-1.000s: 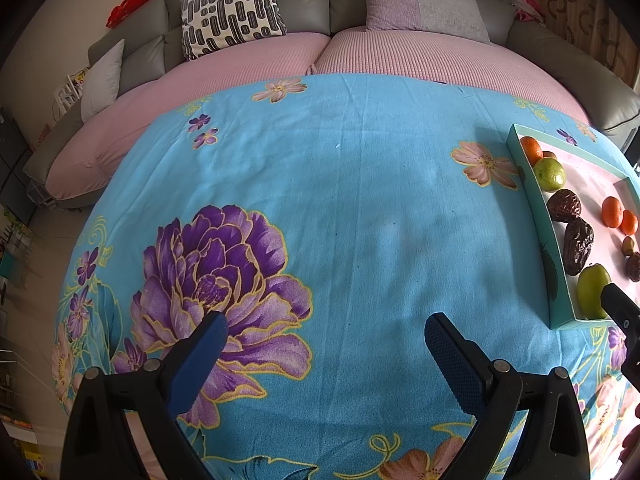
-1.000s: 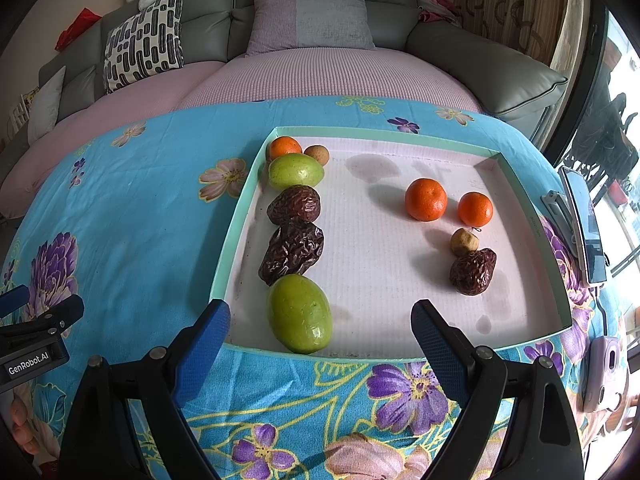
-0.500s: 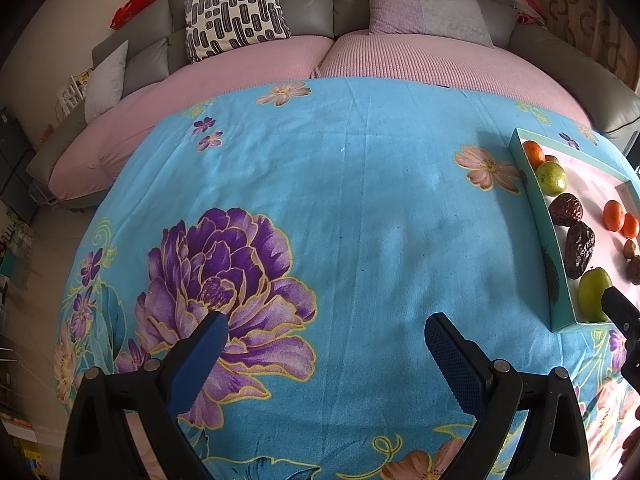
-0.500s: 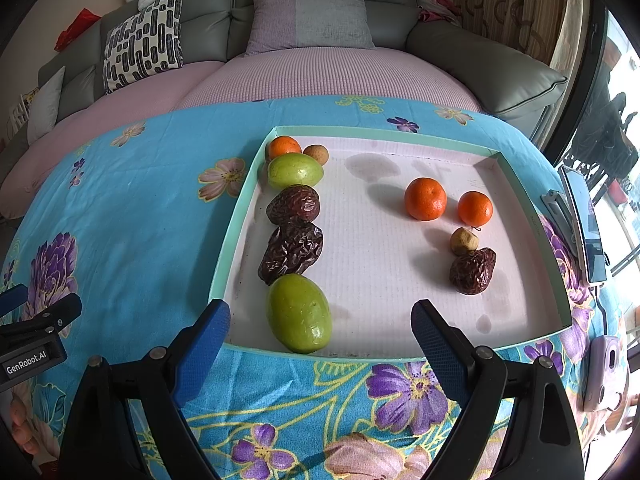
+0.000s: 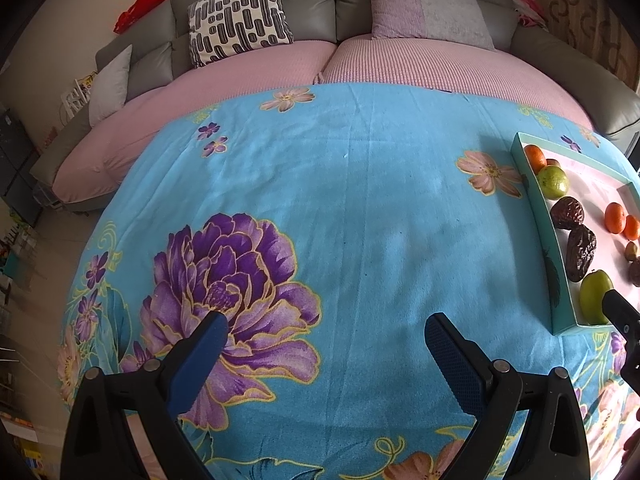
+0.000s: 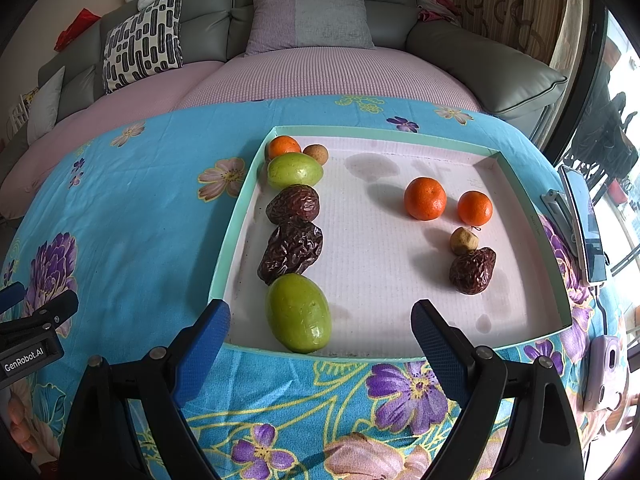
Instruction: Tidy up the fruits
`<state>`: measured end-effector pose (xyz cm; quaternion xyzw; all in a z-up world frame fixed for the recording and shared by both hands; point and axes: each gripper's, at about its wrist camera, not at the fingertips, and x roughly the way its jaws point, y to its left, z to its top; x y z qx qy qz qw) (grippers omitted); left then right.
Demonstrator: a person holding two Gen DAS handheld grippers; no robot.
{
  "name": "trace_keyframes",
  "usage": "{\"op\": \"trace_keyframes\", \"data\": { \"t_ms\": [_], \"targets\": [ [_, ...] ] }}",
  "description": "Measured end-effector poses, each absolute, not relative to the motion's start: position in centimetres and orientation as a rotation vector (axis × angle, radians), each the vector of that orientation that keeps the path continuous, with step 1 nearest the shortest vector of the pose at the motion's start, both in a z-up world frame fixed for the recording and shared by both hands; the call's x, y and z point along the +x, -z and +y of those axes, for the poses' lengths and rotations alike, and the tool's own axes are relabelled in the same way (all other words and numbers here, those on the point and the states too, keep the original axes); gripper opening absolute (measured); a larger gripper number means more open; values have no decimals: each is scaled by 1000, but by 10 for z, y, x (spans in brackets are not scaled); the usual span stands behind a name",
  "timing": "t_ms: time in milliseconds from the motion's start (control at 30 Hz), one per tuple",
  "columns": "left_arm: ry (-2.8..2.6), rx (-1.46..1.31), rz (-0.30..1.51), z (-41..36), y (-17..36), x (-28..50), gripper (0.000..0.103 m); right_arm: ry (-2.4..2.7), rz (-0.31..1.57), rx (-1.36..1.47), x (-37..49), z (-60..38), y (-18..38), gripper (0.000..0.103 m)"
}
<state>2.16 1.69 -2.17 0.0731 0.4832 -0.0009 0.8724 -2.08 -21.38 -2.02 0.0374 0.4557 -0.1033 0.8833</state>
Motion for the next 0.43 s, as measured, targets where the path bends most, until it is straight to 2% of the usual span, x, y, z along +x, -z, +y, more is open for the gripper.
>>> {"op": "trace_keyframes", "data": {
  "t_ms": [433],
  "targets": [
    [10,145,1021,17,23,24,100,215,950,77,-21,-214,21,92]
  ]
}}
